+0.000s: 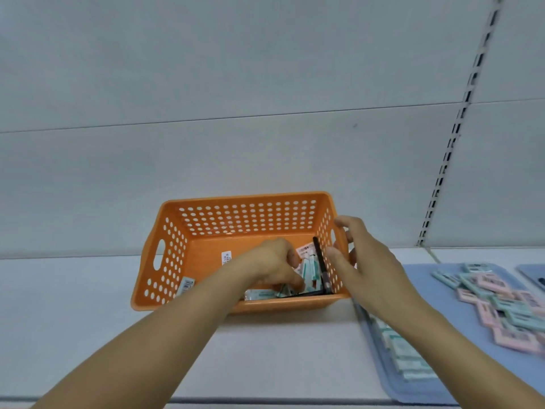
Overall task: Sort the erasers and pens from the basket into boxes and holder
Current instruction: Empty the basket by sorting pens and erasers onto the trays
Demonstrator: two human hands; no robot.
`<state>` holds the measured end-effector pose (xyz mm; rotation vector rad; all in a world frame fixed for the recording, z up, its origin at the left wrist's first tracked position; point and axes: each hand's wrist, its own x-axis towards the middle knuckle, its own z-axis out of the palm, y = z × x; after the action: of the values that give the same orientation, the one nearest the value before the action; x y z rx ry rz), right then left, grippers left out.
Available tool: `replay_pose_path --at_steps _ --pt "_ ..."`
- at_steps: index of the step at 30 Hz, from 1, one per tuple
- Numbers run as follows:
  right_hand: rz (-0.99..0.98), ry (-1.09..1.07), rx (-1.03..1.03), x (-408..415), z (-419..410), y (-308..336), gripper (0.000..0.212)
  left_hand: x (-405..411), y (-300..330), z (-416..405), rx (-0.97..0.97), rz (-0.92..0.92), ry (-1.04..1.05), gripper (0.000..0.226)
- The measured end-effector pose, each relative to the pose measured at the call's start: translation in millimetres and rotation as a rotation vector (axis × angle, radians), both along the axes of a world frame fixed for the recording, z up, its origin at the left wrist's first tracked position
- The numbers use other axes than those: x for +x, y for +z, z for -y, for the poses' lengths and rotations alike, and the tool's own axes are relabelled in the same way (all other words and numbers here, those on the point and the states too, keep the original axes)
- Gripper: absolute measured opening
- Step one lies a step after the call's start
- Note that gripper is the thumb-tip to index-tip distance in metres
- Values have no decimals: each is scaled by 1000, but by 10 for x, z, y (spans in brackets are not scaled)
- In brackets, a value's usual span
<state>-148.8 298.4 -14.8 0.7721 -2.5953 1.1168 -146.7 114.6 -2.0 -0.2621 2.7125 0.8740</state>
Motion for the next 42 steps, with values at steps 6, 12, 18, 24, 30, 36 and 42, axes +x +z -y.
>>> replay_pose_path --at_steps 6,12,18,24,30,36,42 --pt "-42 9 -113 -44 -115 16 43 171 223 171 221 -137 126 27" --pt "-136 325 -143 8 -185 246 47 507 546 -4 804 -347 215 22" --pt "-344 331 -196 -3 -386 506 33 537 577 -491 1258 -367 194 34" --pt "-30 287 -518 -53 -759 703 25 422 566 -975 1493 -377 191 36" --pt "135 -66 -370 -364 -1135 286 8 460 441 -1061 1396 -492 306 38" --pt "101 -250 315 -504 -1105 -297 18 560 398 -1085 1313 -531 342 35" --pt "101 -192 355 -479 -1048 -338 32 629 380 -1072 1181 -571 360 36"
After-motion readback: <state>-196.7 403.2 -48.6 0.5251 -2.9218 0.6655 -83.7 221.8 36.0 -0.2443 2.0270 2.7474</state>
